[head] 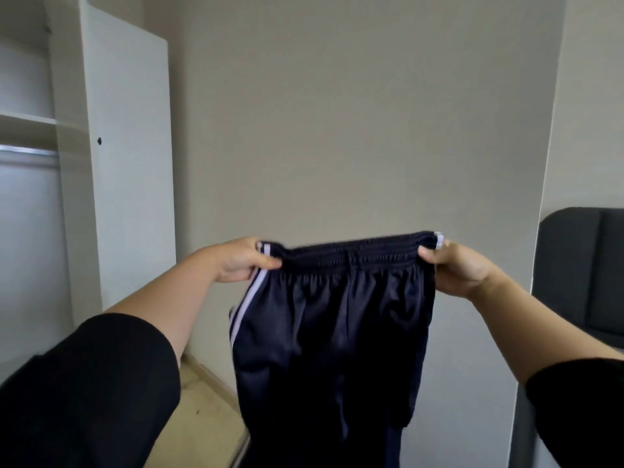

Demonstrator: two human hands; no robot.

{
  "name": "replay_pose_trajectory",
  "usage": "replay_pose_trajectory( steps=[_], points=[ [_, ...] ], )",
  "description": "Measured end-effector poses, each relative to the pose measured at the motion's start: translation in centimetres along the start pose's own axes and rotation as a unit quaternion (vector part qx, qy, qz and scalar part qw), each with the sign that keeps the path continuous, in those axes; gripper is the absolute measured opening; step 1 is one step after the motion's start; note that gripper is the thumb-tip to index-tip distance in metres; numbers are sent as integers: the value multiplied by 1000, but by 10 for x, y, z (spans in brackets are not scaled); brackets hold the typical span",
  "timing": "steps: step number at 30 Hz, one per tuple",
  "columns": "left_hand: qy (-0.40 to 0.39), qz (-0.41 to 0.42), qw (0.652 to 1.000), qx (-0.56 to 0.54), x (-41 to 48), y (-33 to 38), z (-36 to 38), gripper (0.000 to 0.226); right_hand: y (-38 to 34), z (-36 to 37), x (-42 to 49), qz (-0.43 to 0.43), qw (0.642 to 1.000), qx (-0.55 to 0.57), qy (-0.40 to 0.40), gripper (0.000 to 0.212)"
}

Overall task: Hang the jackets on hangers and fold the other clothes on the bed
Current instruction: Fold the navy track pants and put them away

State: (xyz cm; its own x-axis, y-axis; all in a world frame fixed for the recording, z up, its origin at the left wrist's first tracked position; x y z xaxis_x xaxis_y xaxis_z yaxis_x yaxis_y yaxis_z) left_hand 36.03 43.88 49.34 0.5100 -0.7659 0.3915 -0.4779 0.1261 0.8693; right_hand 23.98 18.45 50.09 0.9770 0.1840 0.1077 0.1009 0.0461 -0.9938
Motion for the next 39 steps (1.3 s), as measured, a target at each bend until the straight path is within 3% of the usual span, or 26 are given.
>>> replay_pose_trajectory(
  steps=[3,6,8,11,14,15,19,21,23,26,28,30,33,35,39],
  points=[
    [-65,-68,943,318,-1,-7,-7,22,25,2,0,66,998,-18,9,56],
    [-66,-16,876,477,11,14,-6,15,23,16,1,49,999,-1,-19,39],
    [-57,33,803,592,19,30,2,10,13,41,0,29,995,-8,-99,34],
    [-1,178,736,653,26,59,27,24,9,79,-3,41,973,-59,-218,16],
    [20,337,701,629,22,76,54,28,14,76,7,66,981,-101,-153,11],
    [34,341,717,607,23,76,56,30,16,67,10,69,987,-100,-102,10],
    [68,272,855,437,32,65,60,23,24,38,14,78,994,-69,29,25],
    [65,266,891,361,37,64,69,12,28,37,17,79,995,-47,34,35],
    [61,255,917,301,41,61,77,8,33,46,20,88,995,-43,-15,48],
    [46,227,938,257,45,56,88,9,37,57,22,76,995,-34,-55,39],
    [70,183,950,242,48,49,84,11,36,52,24,72,997,-12,-6,25],
    [94,88,973,191,47,35,73,18,35,40,25,58,996,11,65,11],
    [0,-49,986,159,40,12,78,23,36,29,23,53,990,20,131,18],
    [-30,-42,975,216,41,8,82,15,35,28,21,47,988,21,144,17],
    [-14,17,967,254,48,16,85,17,30,31,15,42,989,7,142,18]
  ],
)
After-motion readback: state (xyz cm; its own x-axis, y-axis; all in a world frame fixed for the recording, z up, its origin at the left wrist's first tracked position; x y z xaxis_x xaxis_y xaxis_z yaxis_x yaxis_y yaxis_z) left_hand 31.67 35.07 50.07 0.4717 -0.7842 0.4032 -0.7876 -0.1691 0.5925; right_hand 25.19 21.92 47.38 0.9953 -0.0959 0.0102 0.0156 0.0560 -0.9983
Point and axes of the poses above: each hand's wrist, its own x-axis towards the middle knuckle, its own z-axis out of the palm, y = z × x, the point moved 8 cm from there along x, towards the middle knuckle, and after that the axes turned 15 degrees about z, right-handed, at the moved point
